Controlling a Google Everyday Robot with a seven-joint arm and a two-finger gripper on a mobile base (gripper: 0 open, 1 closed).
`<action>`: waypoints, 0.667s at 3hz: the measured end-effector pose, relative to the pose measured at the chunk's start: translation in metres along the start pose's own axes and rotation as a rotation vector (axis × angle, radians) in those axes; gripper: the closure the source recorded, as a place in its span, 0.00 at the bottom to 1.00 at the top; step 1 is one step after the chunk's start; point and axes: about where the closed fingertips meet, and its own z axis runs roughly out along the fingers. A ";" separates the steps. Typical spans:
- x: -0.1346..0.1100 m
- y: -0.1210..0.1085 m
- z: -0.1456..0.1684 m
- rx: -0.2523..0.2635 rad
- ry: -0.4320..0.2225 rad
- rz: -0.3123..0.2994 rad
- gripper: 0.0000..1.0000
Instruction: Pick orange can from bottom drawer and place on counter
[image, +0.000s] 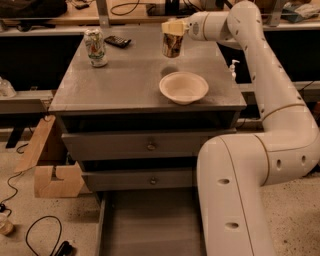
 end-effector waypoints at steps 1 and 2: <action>0.008 0.000 0.014 -0.005 -0.015 -0.016 1.00; 0.016 -0.006 0.025 0.023 -0.001 -0.050 0.74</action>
Offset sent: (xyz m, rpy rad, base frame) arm 0.0087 0.0117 -0.0364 -0.0860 -0.0664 -0.0513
